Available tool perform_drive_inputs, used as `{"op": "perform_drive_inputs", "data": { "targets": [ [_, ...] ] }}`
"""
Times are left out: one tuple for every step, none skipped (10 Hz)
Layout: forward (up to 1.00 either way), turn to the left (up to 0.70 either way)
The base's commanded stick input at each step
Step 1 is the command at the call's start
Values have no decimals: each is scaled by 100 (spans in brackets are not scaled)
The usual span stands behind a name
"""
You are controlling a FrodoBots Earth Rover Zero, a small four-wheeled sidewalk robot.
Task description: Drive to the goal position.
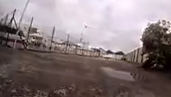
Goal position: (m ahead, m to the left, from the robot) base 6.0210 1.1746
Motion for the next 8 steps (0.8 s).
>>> {"op": "perform_drive_inputs", "data": {
  "targets": [
    [60,0],
    [60,0],
    [60,0],
    [60,0],
    [60,0],
    [60,0],
    [60,0],
    [60,0]
  ]
}}
